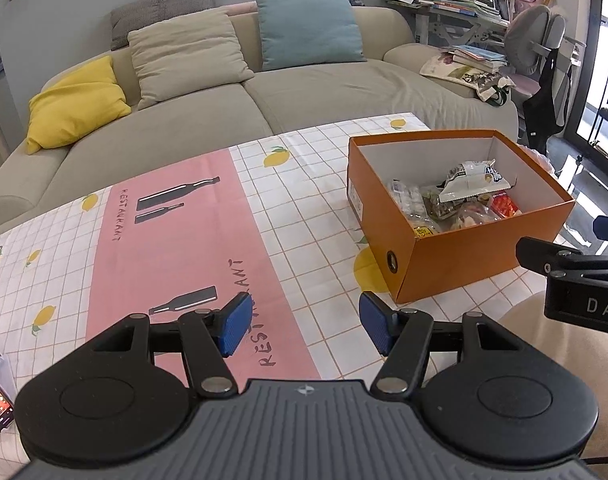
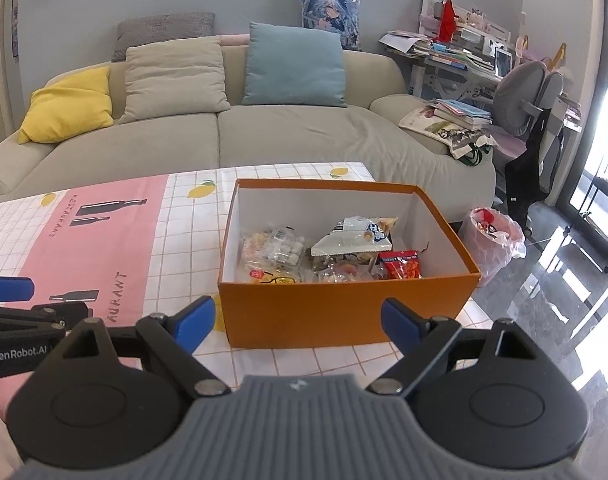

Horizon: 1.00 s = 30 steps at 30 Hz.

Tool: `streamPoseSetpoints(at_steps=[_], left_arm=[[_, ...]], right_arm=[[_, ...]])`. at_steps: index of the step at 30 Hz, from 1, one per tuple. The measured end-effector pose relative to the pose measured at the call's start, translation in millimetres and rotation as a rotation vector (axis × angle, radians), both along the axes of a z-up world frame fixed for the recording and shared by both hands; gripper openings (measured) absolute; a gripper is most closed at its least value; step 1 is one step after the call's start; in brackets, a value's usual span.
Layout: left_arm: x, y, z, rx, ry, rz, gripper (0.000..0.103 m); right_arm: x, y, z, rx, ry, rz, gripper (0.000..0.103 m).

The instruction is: Organize snacks

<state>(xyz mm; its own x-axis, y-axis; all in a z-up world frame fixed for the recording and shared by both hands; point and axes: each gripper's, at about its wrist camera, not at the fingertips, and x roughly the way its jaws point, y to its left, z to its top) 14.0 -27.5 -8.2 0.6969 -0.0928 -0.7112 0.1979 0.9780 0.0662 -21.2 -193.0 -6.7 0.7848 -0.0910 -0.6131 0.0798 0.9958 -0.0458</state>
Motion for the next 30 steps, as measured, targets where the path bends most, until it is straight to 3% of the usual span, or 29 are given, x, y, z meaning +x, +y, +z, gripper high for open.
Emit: streamPoseSetpoints(at_steps=[30], left_arm=[[-3.4, 2.2, 3.2, -0.006, 0.001, 0.025, 0.072]], right_arm=[[0.9, 5.3, -1.0, -0.018, 0.009, 0.026, 0.088]])
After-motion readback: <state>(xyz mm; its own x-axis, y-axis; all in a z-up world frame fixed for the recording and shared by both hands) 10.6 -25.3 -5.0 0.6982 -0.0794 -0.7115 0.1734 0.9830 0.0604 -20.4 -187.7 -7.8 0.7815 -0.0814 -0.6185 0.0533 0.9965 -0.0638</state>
